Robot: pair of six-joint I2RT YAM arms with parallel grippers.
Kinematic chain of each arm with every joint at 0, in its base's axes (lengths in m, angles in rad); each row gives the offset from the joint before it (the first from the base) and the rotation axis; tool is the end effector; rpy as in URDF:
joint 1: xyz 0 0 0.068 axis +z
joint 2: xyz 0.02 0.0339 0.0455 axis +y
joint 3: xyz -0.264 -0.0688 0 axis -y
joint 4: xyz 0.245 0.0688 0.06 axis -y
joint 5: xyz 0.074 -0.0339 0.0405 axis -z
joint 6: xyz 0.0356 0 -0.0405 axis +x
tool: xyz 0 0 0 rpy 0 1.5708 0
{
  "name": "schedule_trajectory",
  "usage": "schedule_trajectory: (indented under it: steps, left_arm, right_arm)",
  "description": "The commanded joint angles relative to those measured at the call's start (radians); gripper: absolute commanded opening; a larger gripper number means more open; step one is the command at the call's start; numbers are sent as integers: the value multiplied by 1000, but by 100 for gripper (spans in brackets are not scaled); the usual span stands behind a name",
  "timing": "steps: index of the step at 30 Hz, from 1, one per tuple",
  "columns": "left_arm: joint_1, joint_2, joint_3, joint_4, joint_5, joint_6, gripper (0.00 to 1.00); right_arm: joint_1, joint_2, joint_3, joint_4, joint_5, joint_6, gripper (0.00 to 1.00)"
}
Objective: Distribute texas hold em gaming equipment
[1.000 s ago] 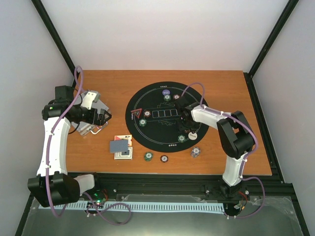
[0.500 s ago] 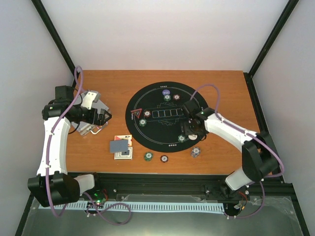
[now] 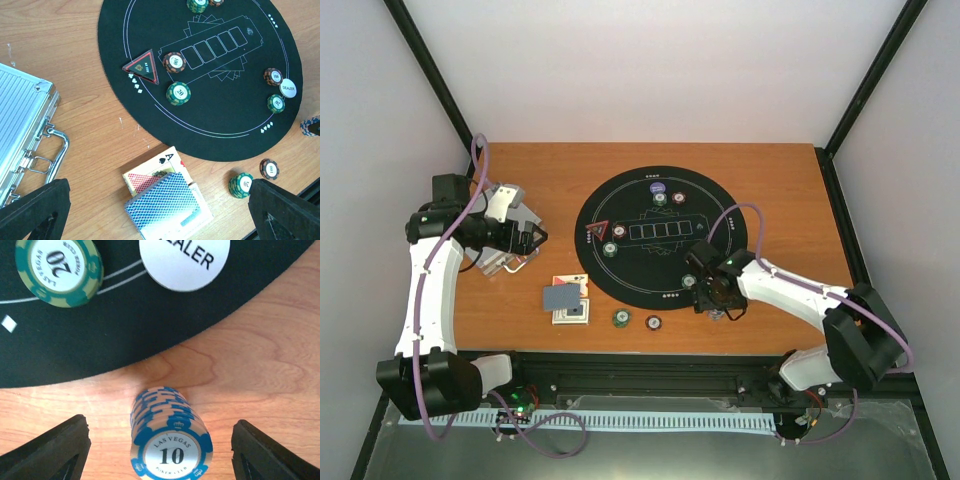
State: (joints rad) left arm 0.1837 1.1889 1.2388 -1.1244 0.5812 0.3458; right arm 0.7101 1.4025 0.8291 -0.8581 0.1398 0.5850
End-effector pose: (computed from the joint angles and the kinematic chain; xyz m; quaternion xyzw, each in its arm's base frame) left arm 0.2127 0.0196 0.3394 0.1453 0.9200 -0.2065 0.2998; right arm 0.1771 0.1457 0.1831 -0.0574 0.9935 -0.0137 0.0974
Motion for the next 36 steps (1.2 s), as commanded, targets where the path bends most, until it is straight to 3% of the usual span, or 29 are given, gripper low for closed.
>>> schedule_trajectory:
  steps: [1, 24, 36]
  left_arm:
    - [7, -21, 14, -19, 16, 24, 100]
    - [7, -22, 16, -23, 15, 25, 100]
    - [7, -26, 16, -21, 12, 27, 100]
  right_arm:
    - [6, -33, -29, 29, -4, 43, 75]
    - [6, -38, -52, 45, 9, 34, 46]
    - [6, -13, -51, 35, 25, 41, 50]
